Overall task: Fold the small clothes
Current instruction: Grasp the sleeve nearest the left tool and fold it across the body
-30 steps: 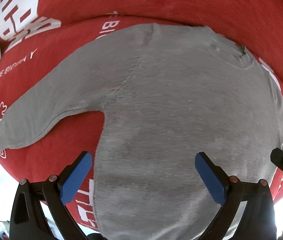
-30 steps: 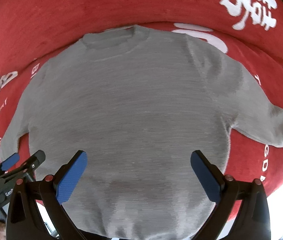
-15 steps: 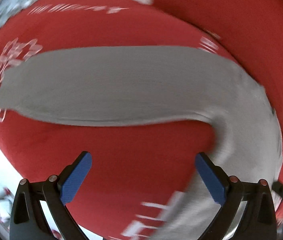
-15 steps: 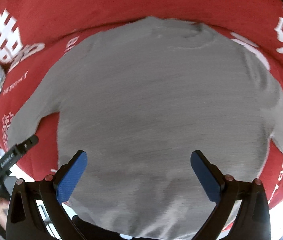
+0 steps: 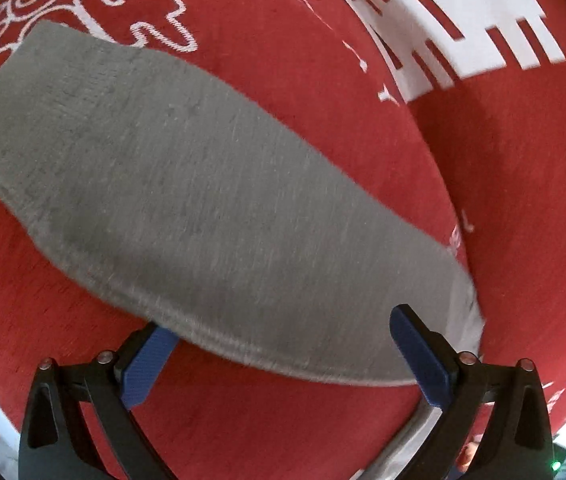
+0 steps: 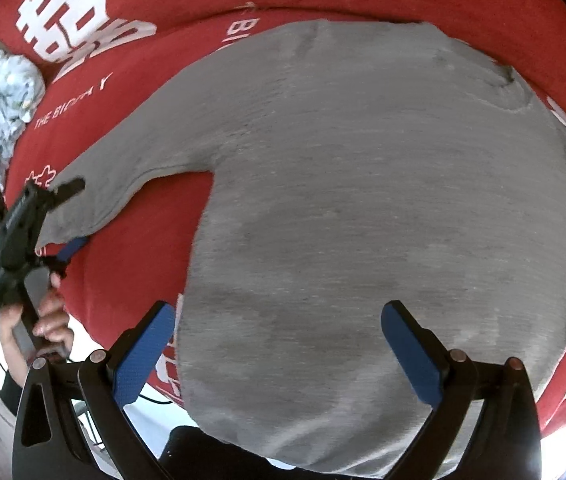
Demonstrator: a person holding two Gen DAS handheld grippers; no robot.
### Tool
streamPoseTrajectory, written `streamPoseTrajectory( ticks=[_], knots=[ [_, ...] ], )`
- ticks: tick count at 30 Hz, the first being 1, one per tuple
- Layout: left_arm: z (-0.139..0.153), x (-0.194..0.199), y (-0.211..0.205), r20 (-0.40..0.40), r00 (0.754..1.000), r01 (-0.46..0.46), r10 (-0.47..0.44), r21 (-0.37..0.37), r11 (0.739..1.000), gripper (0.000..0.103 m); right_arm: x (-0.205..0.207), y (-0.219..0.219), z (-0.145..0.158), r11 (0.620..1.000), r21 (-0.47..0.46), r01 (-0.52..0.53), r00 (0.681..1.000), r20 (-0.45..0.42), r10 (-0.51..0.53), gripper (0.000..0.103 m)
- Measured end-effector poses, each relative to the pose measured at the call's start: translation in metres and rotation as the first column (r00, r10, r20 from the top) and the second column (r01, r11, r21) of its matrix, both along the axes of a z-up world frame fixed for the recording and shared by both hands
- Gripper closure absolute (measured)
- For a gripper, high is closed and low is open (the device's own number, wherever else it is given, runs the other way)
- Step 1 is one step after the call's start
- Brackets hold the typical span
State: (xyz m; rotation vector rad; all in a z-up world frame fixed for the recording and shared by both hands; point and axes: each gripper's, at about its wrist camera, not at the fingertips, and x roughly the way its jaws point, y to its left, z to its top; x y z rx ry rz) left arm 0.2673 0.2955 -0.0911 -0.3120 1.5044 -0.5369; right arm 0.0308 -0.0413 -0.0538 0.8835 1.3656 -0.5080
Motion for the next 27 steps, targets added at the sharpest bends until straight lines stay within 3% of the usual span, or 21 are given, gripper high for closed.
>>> streamPoseTrajectory(
  ticks=[2, 4, 5, 6, 8, 13, 17, 23, 27],
  knots=[
    [-0.001, 0.0, 0.0, 0.0, 1.0, -0.029, 0.029, -0.013, 1.0, 0.001, 0.004, 0.002, -0.001, 1.0, 0.0, -0.01, 1.0, -0.002, 0.01, 0.0],
    [-0.002, -0.006, 0.0, 0.028, 0.998, -0.05, 0.049, 0.022, 0.999, 0.015, 0.008, 0.006, -0.002, 1.0, 0.003, -0.016, 1.0, -0.004, 0.016, 0.0],
    [0.0, -0.007, -0.001, 0.038, 0.998, -0.049, 0.048, 0.027, 0.998, 0.039, 0.01, 0.008, -0.002, 1.0, 0.003, -0.016, 1.0, -0.004, 0.016, 0.0],
    [-0.002, -0.007, 0.003, 0.041, 0.999, -0.035, 0.033, 0.033, 0.999, 0.073, 0.011, 0.009, -0.003, 1.0, 0.004, -0.016, 1.0, -0.004, 0.016, 0.0],
    [0.001, -0.009, -0.015, 0.004, 1.0, -0.006, 0.006, 0.018, 1.0, 0.093, 0.01, 0.01, -0.002, 1.0, 0.007, -0.016, 1.0, -0.002, 0.016, 0.0],
    [0.025, -0.014, -0.034, 0.097, 0.994, 0.041, -0.043, 0.018, 0.999, 0.093, 0.01, 0.009, -0.002, 1.0, 0.006, 0.004, 1.0, 0.006, -0.004, 0.0],
    [0.06, -0.02, -0.047, 0.208, 0.97, 0.125, -0.125, 0.012, 0.992, 0.093, -0.003, 0.004, 0.003, 0.999, 0.01, 0.034, 0.999, 0.017, -0.034, 0.0],
    [0.116, -0.039, -0.111, 0.334, 0.899, 0.31, -0.284, -0.025, 0.95, 0.094, -0.029, -0.011, 0.012, 0.995, 0.006, 0.104, 0.993, 0.045, -0.105, 0.0],
    [0.14, -0.072, -0.172, 0.4, 0.822, 0.46, -0.405, -0.048, 0.887, 0.094, -0.055, -0.025, 0.017, 0.984, 0.007, 0.175, 0.982, 0.064, -0.176, 0.0]
  ],
)
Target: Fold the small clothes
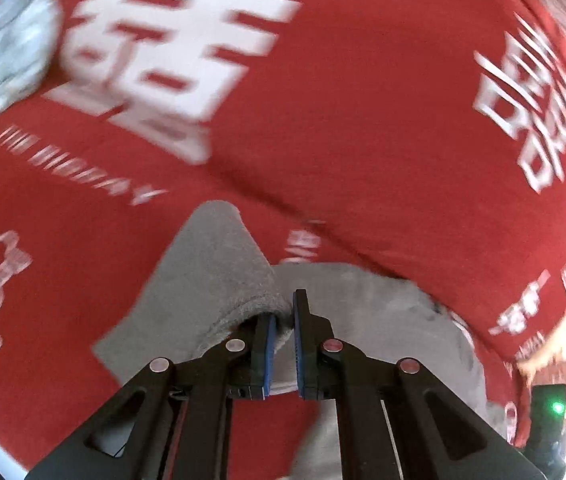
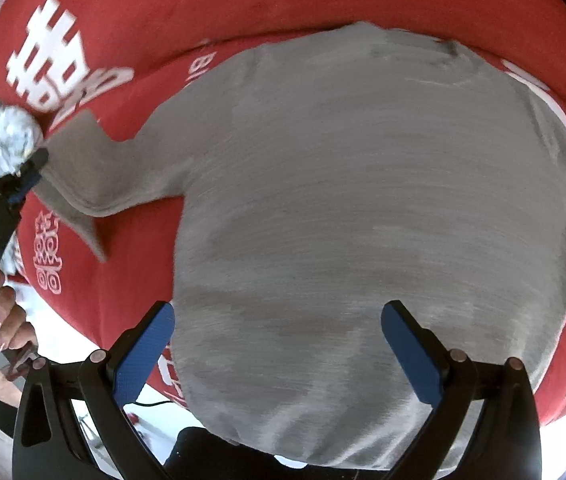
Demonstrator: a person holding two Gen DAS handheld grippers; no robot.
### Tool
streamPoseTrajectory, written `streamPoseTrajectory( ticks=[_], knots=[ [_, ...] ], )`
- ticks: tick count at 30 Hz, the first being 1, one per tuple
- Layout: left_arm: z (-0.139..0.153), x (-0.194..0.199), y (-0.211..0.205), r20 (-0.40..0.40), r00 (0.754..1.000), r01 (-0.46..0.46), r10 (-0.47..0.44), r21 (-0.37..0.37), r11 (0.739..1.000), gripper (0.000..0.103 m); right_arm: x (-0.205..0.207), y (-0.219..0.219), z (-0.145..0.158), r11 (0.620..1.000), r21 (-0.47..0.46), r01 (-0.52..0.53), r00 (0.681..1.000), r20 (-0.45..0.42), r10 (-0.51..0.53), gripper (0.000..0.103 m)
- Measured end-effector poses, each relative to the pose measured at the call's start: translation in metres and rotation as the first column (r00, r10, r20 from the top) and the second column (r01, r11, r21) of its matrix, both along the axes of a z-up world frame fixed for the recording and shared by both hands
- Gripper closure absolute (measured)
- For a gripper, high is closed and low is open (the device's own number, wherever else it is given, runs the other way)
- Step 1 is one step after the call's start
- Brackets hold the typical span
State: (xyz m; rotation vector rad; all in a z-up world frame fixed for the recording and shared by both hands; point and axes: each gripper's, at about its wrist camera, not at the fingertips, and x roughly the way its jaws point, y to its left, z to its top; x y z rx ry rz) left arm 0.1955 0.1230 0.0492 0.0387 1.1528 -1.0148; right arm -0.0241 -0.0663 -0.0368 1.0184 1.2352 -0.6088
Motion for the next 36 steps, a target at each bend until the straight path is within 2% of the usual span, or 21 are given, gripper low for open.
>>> streamPoseTrajectory(
  ticks=[2, 5, 9, 12, 15, 17, 20, 23, 25, 27, 29, 30, 31, 33, 35, 36],
  knots=[
    [0.006, -0.023, -0.026, 0.017, 0.997, 0.077, -0.077, -0.002, 0.997, 0.094, -0.018, -0.009, 0.001, 0.999, -0.003, 0.048, 0.999, 0.008, -0.048, 0.0],
    [0.0, -0.063, -0.072, 0.011, 0.978, 0.209, -0.208, -0.004, 0.978, 0.094, -0.049, -0.019, 0.0, 0.993, -0.008, 0.12, 0.993, 0.008, -0.12, 0.0],
    [-0.024, -0.135, -0.126, -0.014, 0.922, 0.388, -0.388, 0.043, 0.921, 0.094, -0.091, -0.035, -0.006, 0.976, -0.005, 0.219, 0.976, -0.009, -0.219, 0.0],
    [-0.049, -0.178, -0.146, -0.015, 0.88, 0.474, -0.476, 0.114, 0.873, 0.094, -0.12, -0.043, -0.016, 0.957, 0.009, 0.291, 0.957, -0.03, -0.29, 0.0],
    [-0.074, -0.199, -0.151, -0.017, 0.854, 0.51, -0.519, 0.213, 0.833, 0.093, -0.141, -0.048, -0.027, 0.944, 0.013, 0.33, 0.943, -0.057, -0.329, 0.0],
    [-0.082, -0.204, -0.151, -0.025, 0.85, 0.514, -0.526, 0.26, 0.818, 0.093, -0.15, -0.05, -0.032, 0.939, 0.018, 0.343, 0.938, -0.069, -0.341, 0.0],
    [-0.076, -0.199, -0.139, -0.021, 0.856, 0.501, -0.517, 0.285, 0.817, 0.093, -0.149, -0.054, -0.032, 0.941, 0.016, 0.337, 0.939, -0.073, -0.335, 0.0],
    [-0.054, -0.185, -0.122, 0.034, 0.871, 0.457, -0.49, 0.31, 0.834, 0.093, -0.128, -0.061, -0.024, 0.963, -0.028, 0.267, 0.962, -0.053, -0.268, 0.0],
    [-0.04, -0.163, -0.101, 0.053, 0.89, 0.418, -0.453, 0.305, 0.856, 0.093, -0.112, -0.067, -0.018, 0.977, -0.071, 0.201, 0.978, -0.038, -0.204, 0.0],
    [-0.035, -0.144, -0.084, 0.082, 0.907, 0.365, -0.413, 0.336, 0.868, 0.093, -0.081, -0.07, -0.009, 0.986, -0.143, 0.091, 0.995, -0.02, -0.094, 0.0],
    [-0.04, -0.128, -0.069, 0.097, 0.917, 0.326, -0.387, 0.376, 0.867, 0.093, -0.049, -0.069, -0.003, 0.976, -0.217, -0.024, 1.0, -0.018, 0.021, 0.0],
    [-0.044, -0.121, -0.061, 0.099, 0.921, 0.309, -0.376, 0.399, 0.863, 0.093, -0.023, -0.065, -0.001, 0.951, -0.282, -0.128, 0.992, -0.045, 0.12, 0.0],
    [-0.049, -0.114, -0.054, 0.089, 0.927, 0.297, -0.365, 0.424, 0.856, 0.093, -0.007, -0.063, -0.002, 0.929, -0.318, -0.19, 0.982, -0.071, 0.176, 0.0],
    [-0.056, -0.105, -0.041, 0.063, 0.934, 0.288, -0.351, 0.446, 0.847, 0.093, 0.031, -0.051, -0.01, 0.831, -0.409, -0.376, 0.926, -0.186, 0.327, 0.001],
    [-0.06, -0.104, -0.032, 0.058, 0.935, 0.288, -0.35, 0.452, 0.844, 0.093, 0.051, -0.038, -0.018, 0.734, -0.454, -0.504, 0.863, -0.289, 0.414, 0.003],
    [-0.061, -0.105, -0.029, 0.056, 0.934, 0.291, -0.353, 0.454, 0.842, 0.093, 0.063, -0.033, -0.026, 0.681, -0.468, -0.563, 0.826, -0.344, 0.446, 0.009]
  ],
)
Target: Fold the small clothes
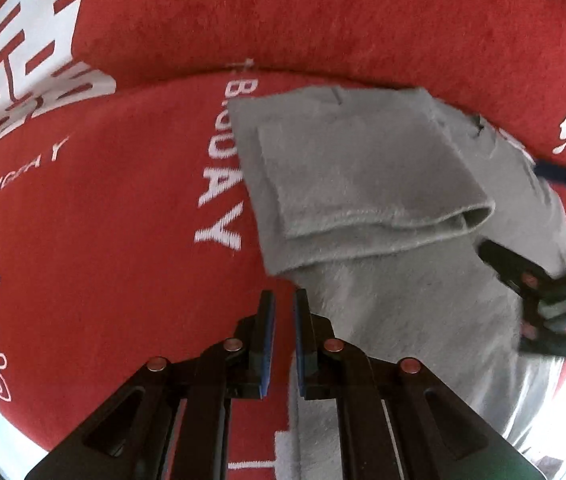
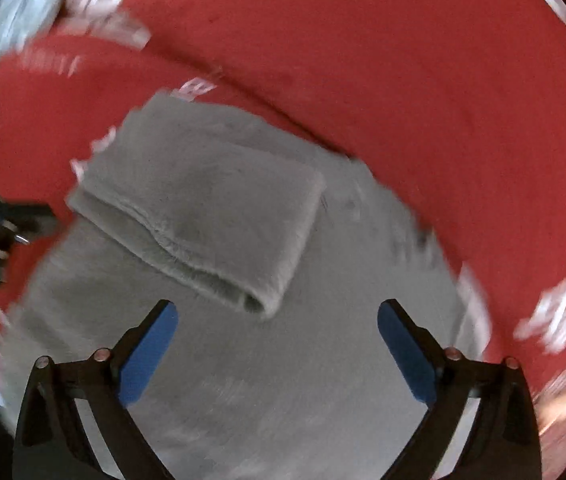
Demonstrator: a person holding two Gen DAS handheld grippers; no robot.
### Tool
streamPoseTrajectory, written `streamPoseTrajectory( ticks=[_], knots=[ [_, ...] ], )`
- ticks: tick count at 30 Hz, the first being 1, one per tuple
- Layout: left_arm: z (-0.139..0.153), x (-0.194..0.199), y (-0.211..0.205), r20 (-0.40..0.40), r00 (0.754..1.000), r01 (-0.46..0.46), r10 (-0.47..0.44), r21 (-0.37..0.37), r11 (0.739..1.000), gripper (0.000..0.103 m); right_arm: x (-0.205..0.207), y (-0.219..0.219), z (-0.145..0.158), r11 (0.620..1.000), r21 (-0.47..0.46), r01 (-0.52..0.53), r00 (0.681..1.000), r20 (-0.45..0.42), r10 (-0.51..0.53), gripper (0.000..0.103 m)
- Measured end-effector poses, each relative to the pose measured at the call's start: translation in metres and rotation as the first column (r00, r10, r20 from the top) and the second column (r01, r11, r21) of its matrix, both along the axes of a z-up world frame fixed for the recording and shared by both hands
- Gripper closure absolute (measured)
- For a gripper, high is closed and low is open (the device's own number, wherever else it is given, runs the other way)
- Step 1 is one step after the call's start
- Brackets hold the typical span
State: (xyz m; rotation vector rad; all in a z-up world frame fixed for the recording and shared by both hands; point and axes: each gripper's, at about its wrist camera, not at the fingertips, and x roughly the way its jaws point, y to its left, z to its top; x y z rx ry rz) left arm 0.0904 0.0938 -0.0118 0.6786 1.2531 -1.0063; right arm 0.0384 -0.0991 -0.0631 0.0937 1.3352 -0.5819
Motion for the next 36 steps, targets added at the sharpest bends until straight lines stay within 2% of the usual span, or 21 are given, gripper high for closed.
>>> streamPoseTrajectory(
  ticks=[4, 5, 6, 7, 9, 11, 13, 16, 17, 19, 21, 22, 23, 25, 26, 28, 29, 30, 32, 33, 36],
  knots=[
    [-0.006, -0.008, -0.003, -0.02, 1.0, 0.017, -0.017, -0.003, 1.0, 0.093, 0.021, 0.0, -0.021, 0.994, -0.089, -0.071, 0.994, -0.084, 0.063, 0.017],
    [-0.006, -0.01, -0.006, -0.016, 1.0, 0.018, -0.018, -0.007, 1.0, 0.093, 0.023, -0.002, -0.028, 0.993, -0.098, -0.072, 0.993, -0.099, 0.062, 0.035],
    [-0.007, -0.011, -0.011, -0.007, 1.0, 0.013, -0.013, -0.012, 1.0, 0.093, 0.025, -0.006, -0.032, 0.995, -0.083, -0.057, 0.994, -0.103, 0.049, 0.074],
    [-0.01, -0.013, -0.019, 0.003, 1.0, 0.004, -0.003, -0.013, 1.0, 0.093, 0.025, -0.011, -0.032, 0.998, -0.047, -0.033, 0.996, -0.082, 0.029, 0.09],
    [-0.016, -0.007, -0.028, 0.013, 0.999, -0.03, 0.03, -0.005, 1.0, 0.093, 0.011, -0.029, -0.018, 0.992, 0.058, 0.115, 0.992, 0.051, -0.118, 0.094],
    [-0.02, -0.002, -0.029, -0.006, 0.998, -0.065, 0.065, -0.013, 0.998, 0.093, -0.011, -0.048, -0.005, 0.952, 0.15, 0.267, 0.945, 0.152, -0.289, 0.094],
    [-0.019, -0.001, -0.031, -0.004, 0.998, -0.067, 0.067, -0.019, 0.998, 0.093, -0.059, -0.074, 0.002, 0.817, 0.353, 0.455, 0.792, 0.259, -0.553, 0.094],
    [-0.02, -0.004, -0.034, 0.006, 0.999, -0.042, 0.042, -0.012, 0.999, 0.093, -0.117, -0.092, -0.016, 0.564, 0.588, 0.58, 0.542, 0.239, -0.806, 0.094],
    [-0.02, -0.005, -0.035, 0.011, 0.999, -0.036, 0.037, -0.008, 0.999, 0.093, -0.146, -0.094, -0.035, 0.401, 0.708, 0.581, 0.401, 0.18, -0.898, 0.093],
    [-0.02, -0.005, -0.038, 0.015, 0.999, -0.031, 0.031, -0.002, 1.0, 0.093, -0.173, -0.09, -0.06, 0.215, 0.815, 0.539, 0.248, 0.09, -0.965, 0.082],
    [-0.019, -0.004, -0.039, 0.01, 0.999, -0.033, 0.033, 0.001, 0.999, 0.093, -0.194, -0.081, -0.077, 0.069, 0.893, 0.445, 0.101, 0.026, -0.995, 0.079],
    [-0.019, -0.003, -0.039, 0.004, 0.999, -0.035, 0.035, 0.004, 0.999, 0.093, -0.197, -0.078, -0.077, 0.045, 0.901, 0.432, 0.077, 0.013, -0.997, 0.077],
    [-0.018, -0.002, -0.039, -0.003, 0.999, -0.036, 0.036, 0.005, 0.999, 0.093, -0.198, -0.078, -0.074, 0.054, 0.895, 0.442, 0.085, 0.018, -0.996, 0.073],
    [-0.016, 0.002, -0.038, -0.018, 0.999, -0.044, 0.044, 0.007, 0.999, 0.093, -0.188, -0.078, -0.056, 0.157, 0.841, 0.517, 0.171, 0.079, -0.982, 0.063],
    [-0.016, 0.004, -0.037, -0.025, 0.998, -0.05, 0.05, 0.011, 0.999, 0.093, -0.178, -0.082, -0.044, 0.246, 0.784, 0.571, 0.254, 0.116, -0.96, 0.055],
    [-0.015, 0.009, -0.034, -0.019, 0.997, -0.071, 0.071, 0.022, 0.997, 0.093, -0.153, -0.085, -0.018, 0.468, 0.606, 0.643, 0.449, 0.197, -0.871, 0.052],
    [-0.015, 0.011, -0.033, 0.001, 0.997, -0.08, 0.08, 0.034, 0.996, 0.093, -0.134, -0.084, -0.007, 0.597, 0.477, 0.645, 0.572, 0.216, -0.791, 0.049],
    [-0.018, 0.014, -0.033, -0.001, 0.997, -0.081, 0.081, 0.046, 0.996, 0.093, -0.111, -0.079, 0.002, 0.74, 0.307, 0.598, 0.717, 0.209, -0.665, 0.045],
    [-0.021, 0.015, -0.034, -0.008, 0.997, -0.081, 0.082, 0.055, 0.995, 0.093, -0.079, -0.065, 0.006, 0.894, 0.096, 0.438, 0.878, 0.166, -0.449, 0.045],
    [-0.021, 0.014, -0.036, -0.001, 0.997, -0.076, 0.076, 0.055, 0.996, 0.093, -0.058, -0.053, 0.005, 0.95, -0.006, 0.312, 0.942, 0.129, -0.308, 0.045],
    [-0.024, 0.011, -0.037, 0.023, 0.997, -0.081, 0.08, 0.057, 0.995, 0.093, -0.042, -0.046, 0.006, 0.976, -0.118, 0.183, 0.98, 0.101, -0.171, 0.047]
  ],
)
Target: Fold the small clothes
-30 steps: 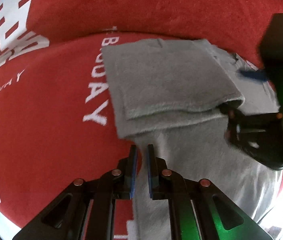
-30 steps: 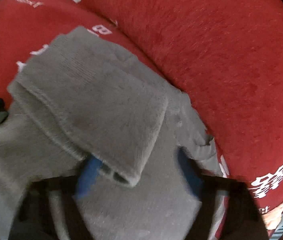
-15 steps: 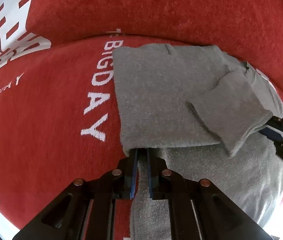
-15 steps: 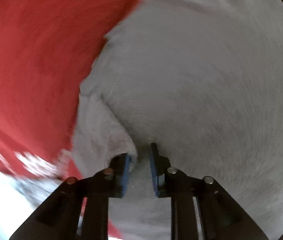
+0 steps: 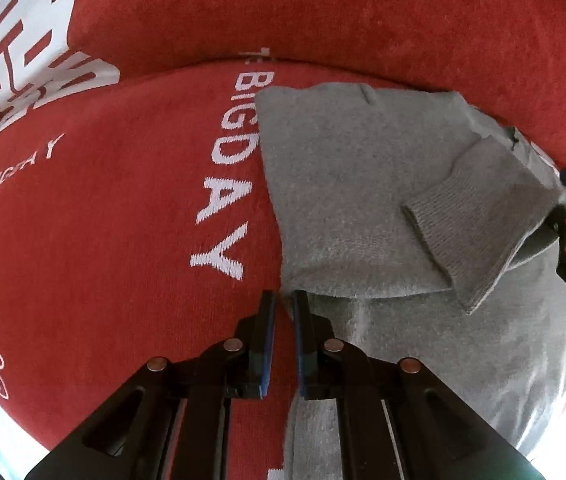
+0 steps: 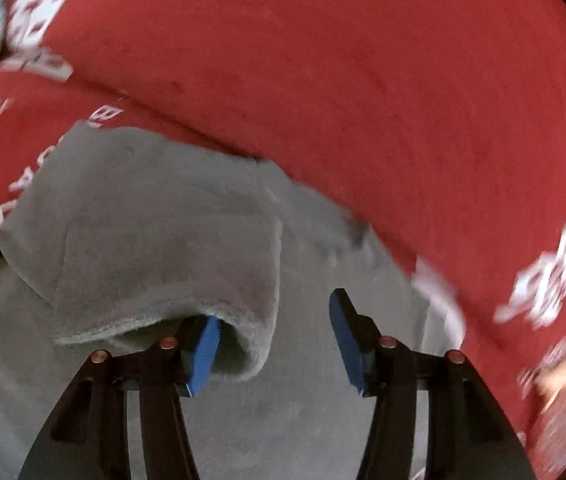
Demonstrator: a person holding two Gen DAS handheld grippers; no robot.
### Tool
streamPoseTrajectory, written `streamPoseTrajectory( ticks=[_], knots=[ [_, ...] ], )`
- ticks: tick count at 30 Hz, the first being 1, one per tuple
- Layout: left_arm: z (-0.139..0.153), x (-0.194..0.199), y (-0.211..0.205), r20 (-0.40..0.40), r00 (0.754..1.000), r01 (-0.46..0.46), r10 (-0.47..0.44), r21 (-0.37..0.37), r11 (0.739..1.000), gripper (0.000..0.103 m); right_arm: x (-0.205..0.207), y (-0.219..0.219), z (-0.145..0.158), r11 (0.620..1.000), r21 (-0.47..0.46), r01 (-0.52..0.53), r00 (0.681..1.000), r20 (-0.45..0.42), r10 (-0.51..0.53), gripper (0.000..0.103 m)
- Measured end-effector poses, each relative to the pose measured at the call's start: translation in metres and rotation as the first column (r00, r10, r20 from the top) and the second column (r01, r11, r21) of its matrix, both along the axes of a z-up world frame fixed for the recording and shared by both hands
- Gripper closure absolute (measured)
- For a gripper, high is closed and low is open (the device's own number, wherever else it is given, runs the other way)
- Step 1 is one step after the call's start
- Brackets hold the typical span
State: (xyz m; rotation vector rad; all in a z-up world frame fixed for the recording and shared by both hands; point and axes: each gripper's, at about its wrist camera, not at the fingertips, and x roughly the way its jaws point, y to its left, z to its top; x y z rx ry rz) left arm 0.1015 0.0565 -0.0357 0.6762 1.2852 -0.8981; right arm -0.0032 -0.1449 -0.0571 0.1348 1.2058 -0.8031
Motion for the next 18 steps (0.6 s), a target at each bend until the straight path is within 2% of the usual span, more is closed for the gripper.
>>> streamPoseTrajectory(
  ticks=[1, 2, 3, 4, 5, 6, 7, 8, 9, 10, 11, 12, 14, 16, 18],
  knots=[
    [-0.001, 0.002, 0.001, -0.007, 1.0, -0.015, 0.015, -0.006, 1.0, 0.093, 0.001, -0.003, 0.003, 1.0, 0.002, 0.018, 0.999, 0.03, -0.018, 0.048],
    [-0.002, 0.003, 0.002, -0.016, 0.999, -0.03, 0.03, -0.011, 0.999, 0.093, -0.005, -0.014, 0.009, 0.995, 0.048, 0.088, 0.99, 0.109, -0.093, 0.048],
    [-0.002, 0.005, 0.003, -0.023, 0.999, -0.041, 0.041, -0.014, 0.999, 0.093, -0.026, -0.032, 0.016, 0.962, 0.159, 0.223, 0.939, 0.231, -0.256, 0.048],
    [-0.003, 0.005, 0.003, -0.022, 0.999, -0.041, 0.041, -0.014, 0.999, 0.093, -0.042, -0.045, 0.014, 0.91, 0.26, 0.324, 0.87, 0.296, -0.394, 0.048],
    [-0.003, 0.004, 0.002, -0.014, 0.999, -0.032, 0.032, -0.012, 0.999, 0.093, -0.07, -0.06, 0.01, 0.812, 0.389, 0.435, 0.752, 0.339, -0.565, 0.048],
    [-0.003, 0.001, 0.001, 0.0, 1.0, -0.017, 0.017, -0.009, 1.0, 0.093, -0.113, -0.072, -0.005, 0.63, 0.58, 0.516, 0.534, 0.358, -0.766, 0.047],
    [-0.003, -0.001, -0.001, 0.012, 1.0, -0.003, 0.003, -0.006, 1.0, 0.093, -0.131, -0.072, -0.014, 0.533, 0.67, 0.516, 0.417, 0.347, -0.84, 0.047],
    [-0.003, -0.001, -0.002, 0.016, 1.0, 0.001, -0.001, -0.004, 1.0, 0.093, -0.151, -0.073, -0.03, 0.41, 0.768, 0.492, 0.279, 0.307, -0.91, 0.047],
    [-0.003, -0.001, -0.002, 0.013, 1.0, -0.002, 0.003, -0.003, 1.0, 0.093, -0.172, -0.068, -0.05, 0.284, 0.848, 0.448, 0.156, 0.238, -0.959, 0.047],
    [-0.002, 0.0, -0.002, 0.008, 1.0, -0.008, 0.008, -0.004, 1.0, 0.093, -0.183, -0.065, -0.059, 0.229, 0.877, 0.422, 0.105, 0.204, -0.973, 0.047],
    [-0.001, -0.001, -0.001, 0.003, 1.0, -0.011, 0.011, -0.004, 1.0, 0.093, -0.193, -0.06, -0.065, 0.201, 0.895, 0.398, 0.059, 0.194, -0.979, 0.051],
    [0.0, 0.0, 0.0, -0.002, 1.0, -0.012, 0.012, -0.003, 1.0, 0.093, -0.204, -0.055, -0.063, 0.189, 0.899, 0.395, 0.023, 0.196, -0.98, 0.051],
    [0.002, 0.002, 0.0, -0.015, 1.0, -0.002, 0.002, 0.003, 1.0, 0.093, -0.214, -0.05, -0.056, 0.186, 0.897, 0.4, 0.007, 0.2, -0.98, 0.05],
    [0.01, 0.005, 0.001, -0.028, 0.999, 0.018, -0.018, 0.008, 1.0, 0.093, -0.217, -0.046, -0.052, 0.183, 0.902, 0.392, 0.022, 0.19, -0.981, 0.049],
    [0.023, 0.014, 0.005, -0.03, 0.999, 0.026, -0.026, -0.009, 1.0, 0.093, -0.212, -0.04, -0.047, 0.198, 0.91, 0.365, 0.069, 0.186, -0.98, 0.047]
  ],
)
